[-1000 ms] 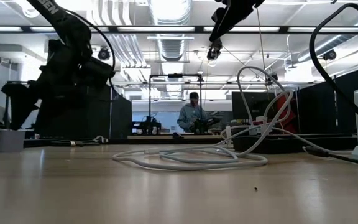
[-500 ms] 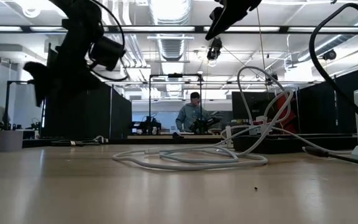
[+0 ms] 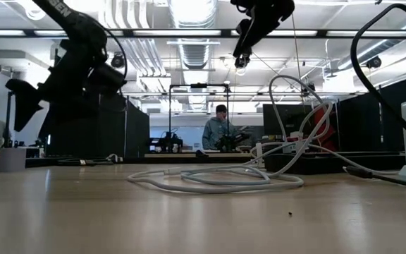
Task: Plug in charger cables
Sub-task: Insert the top left black charger cable into the purple charger adapter
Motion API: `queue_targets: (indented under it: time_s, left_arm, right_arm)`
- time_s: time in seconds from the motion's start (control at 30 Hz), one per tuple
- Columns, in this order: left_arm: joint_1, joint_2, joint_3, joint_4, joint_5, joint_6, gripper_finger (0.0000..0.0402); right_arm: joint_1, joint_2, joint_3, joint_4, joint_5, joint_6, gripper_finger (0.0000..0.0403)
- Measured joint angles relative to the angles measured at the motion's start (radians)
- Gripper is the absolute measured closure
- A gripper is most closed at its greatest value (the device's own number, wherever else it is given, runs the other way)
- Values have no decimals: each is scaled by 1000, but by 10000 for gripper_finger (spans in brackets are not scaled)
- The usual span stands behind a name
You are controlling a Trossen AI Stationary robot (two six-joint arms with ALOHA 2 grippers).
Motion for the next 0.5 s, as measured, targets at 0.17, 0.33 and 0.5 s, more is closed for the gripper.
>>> queue_targets:
  time_s: [0.17, 0.33, 0.5]
  left_arm:
    - [66, 41, -60, 28, 27, 50, 126]
    - [75, 93, -99, 106, 49, 90, 126]
    - [75, 146, -113, 184, 74, 89, 126]
  right_arm:
    - [0, 4, 0, -5, 0, 6, 125]
    - [0, 4, 0, -6, 0, 6, 126]
    - [0, 4, 0, -9, 0, 7, 133]
